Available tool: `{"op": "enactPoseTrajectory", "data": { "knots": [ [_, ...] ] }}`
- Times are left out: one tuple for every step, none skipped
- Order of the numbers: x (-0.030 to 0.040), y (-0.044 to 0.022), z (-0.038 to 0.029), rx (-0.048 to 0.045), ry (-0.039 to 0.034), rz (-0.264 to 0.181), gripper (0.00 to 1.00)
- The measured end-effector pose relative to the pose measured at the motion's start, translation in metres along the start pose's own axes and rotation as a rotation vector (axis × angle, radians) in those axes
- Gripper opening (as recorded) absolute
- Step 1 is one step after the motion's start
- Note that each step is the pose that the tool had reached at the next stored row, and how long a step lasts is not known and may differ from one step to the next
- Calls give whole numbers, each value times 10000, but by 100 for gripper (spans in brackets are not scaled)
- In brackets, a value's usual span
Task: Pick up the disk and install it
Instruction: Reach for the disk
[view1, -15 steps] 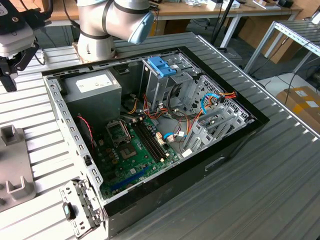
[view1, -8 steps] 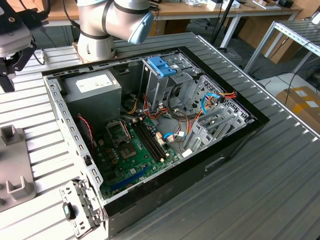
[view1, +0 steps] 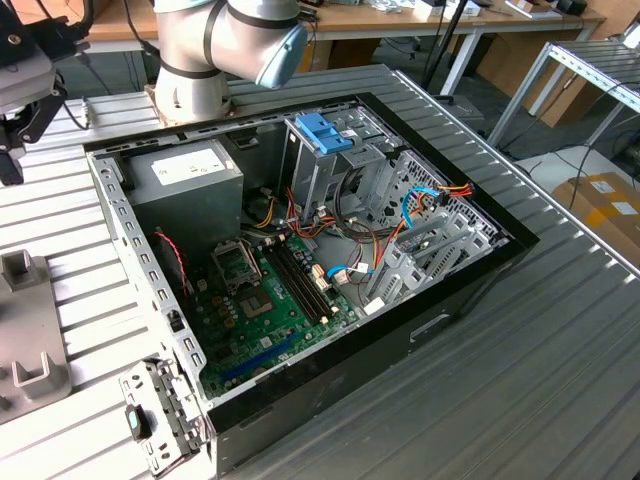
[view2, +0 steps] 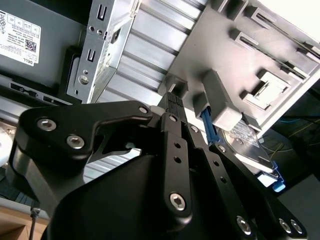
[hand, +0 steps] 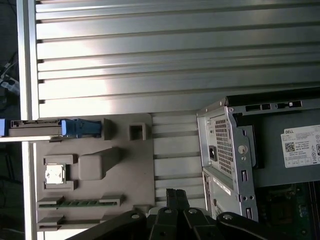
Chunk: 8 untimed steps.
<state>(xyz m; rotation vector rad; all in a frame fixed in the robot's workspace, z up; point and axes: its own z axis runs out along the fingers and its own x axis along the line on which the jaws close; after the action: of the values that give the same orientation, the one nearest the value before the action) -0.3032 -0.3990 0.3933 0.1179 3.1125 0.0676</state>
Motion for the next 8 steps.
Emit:
{"op": "enactPoseTrajectory", "data": {
  "knots": [
    [6,0,0,0,0,0,10],
    [10,-1,0,0,0,0,10],
    [16,-1,0,0,0,0,10],
    [20,-1,0,0,0,0,10],
    [24,-2,0,0,0,0,10],
    [28,-2,-1,0,0,0,10],
    [33,-2,-1,0,0,0,10],
    [38,-3,-1,0,0,0,10]
  ]
}}
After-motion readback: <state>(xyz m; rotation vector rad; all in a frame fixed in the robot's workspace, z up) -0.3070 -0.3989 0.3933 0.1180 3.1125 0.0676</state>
